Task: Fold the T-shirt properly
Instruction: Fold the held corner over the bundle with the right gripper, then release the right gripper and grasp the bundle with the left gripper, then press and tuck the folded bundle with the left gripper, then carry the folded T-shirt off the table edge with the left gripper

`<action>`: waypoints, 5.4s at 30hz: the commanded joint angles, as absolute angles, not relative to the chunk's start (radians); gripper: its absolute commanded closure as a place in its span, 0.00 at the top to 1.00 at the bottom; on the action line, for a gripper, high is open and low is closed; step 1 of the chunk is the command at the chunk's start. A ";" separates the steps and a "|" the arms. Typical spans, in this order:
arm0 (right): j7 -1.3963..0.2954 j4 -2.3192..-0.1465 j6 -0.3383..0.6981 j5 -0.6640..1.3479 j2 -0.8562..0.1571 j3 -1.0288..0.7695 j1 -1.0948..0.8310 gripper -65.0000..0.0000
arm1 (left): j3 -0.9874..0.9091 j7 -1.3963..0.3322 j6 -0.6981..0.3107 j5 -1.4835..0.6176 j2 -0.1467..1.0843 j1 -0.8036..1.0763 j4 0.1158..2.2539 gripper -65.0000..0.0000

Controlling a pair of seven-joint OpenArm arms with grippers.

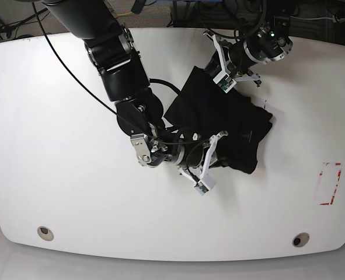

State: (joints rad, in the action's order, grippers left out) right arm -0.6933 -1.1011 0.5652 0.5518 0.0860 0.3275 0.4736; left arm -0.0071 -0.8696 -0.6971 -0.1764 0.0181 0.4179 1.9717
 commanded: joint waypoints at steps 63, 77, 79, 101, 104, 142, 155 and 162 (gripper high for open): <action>-0.955 -1.747 0.698 0.573 -0.170 -0.443 0.085 0.73 | -0.008 -0.587 -0.176 -0.186 -0.096 -0.318 1.171 0.40; -0.955 -1.796 0.698 0.573 -0.170 -0.441 0.030 0.73 | 0.326 -0.570 -0.389 -0.193 0.056 -0.401 0.987 0.40; -0.955 -1.799 0.698 0.573 -0.166 -0.440 0.027 0.73 | 0.331 -0.576 -0.450 -0.189 0.061 -0.377 1.012 0.40; -0.987 -1.868 0.698 0.573 -0.166 -0.441 0.005 0.73 | 0.188 -0.595 -0.364 -0.186 0.070 0.013 1.778 0.40; -0.987 -1.865 0.698 0.573 -0.166 -0.441 0.005 0.73 | 0.214 -0.591 -0.208 -0.186 0.065 0.061 1.805 0.40; -1.006 -1.868 0.698 0.575 -0.163 -0.435 0.008 0.73 | 0.194 -0.018 0.288 0.076 0.081 0.331 1.448 0.40; -1.020 -1.862 0.698 0.575 -0.162 -0.435 0.008 0.73 | -0.156 -0.019 -0.255 -0.024 0.392 0.220 1.159 0.40; -1.020 -1.867 0.698 0.575 -0.142 -0.435 0.004 0.73 | -0.246 -0.007 -0.361 -0.031 0.573 0.174 0.957 0.40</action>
